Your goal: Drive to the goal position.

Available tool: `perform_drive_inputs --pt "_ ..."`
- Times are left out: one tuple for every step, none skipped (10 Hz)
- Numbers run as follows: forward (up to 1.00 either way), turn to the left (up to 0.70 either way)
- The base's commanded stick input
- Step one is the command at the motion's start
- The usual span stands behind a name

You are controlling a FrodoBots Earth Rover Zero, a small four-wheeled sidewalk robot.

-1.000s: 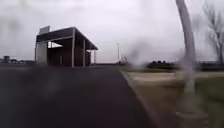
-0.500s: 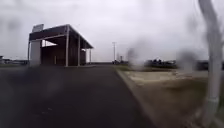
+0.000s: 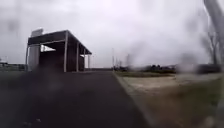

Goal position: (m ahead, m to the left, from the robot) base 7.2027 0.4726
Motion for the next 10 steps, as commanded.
perform_drive_inputs --pt "1.0 0.4" --pt "1.0 0.4" --pt "1.0 0.37" --pt "1.0 0.19" --pt "1.0 0.0" --pt "1.0 0.0" --pt "1.0 0.0" --pt "1.0 0.0" --pt "1.0 0.0" --pt "1.0 0.0"
